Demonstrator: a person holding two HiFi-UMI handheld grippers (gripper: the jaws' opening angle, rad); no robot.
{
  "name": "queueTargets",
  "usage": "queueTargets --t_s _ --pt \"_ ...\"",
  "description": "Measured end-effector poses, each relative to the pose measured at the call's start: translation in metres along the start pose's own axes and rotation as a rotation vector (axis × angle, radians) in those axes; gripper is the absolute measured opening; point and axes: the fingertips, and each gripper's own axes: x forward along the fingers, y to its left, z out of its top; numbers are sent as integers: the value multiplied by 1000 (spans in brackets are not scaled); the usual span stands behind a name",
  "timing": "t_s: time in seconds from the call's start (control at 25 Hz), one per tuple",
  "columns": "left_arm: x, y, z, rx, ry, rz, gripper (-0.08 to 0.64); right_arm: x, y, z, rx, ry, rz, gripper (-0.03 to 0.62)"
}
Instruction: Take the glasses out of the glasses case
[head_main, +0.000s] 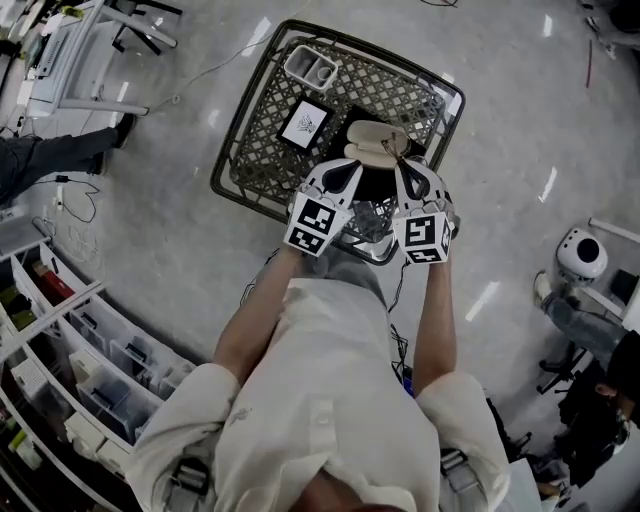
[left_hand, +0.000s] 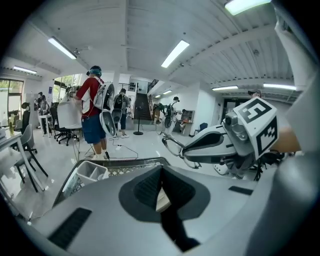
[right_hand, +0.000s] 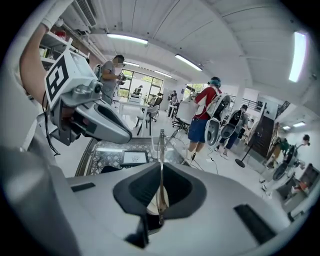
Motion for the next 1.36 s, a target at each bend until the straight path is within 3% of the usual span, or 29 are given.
queueTargets --t_s 0.44,0.88,1.36 --pt "-39 -19 53 88 -120 -33 12 -79 -12 54 220 -202 -134 18" --pt "-56 -40 78 148 -169 -59 12 -104 -11 72 198 -247 -156 18" --pt "-55 -57 77 155 -173 -58 12 -118 -2 62 206 -247 -150 18"
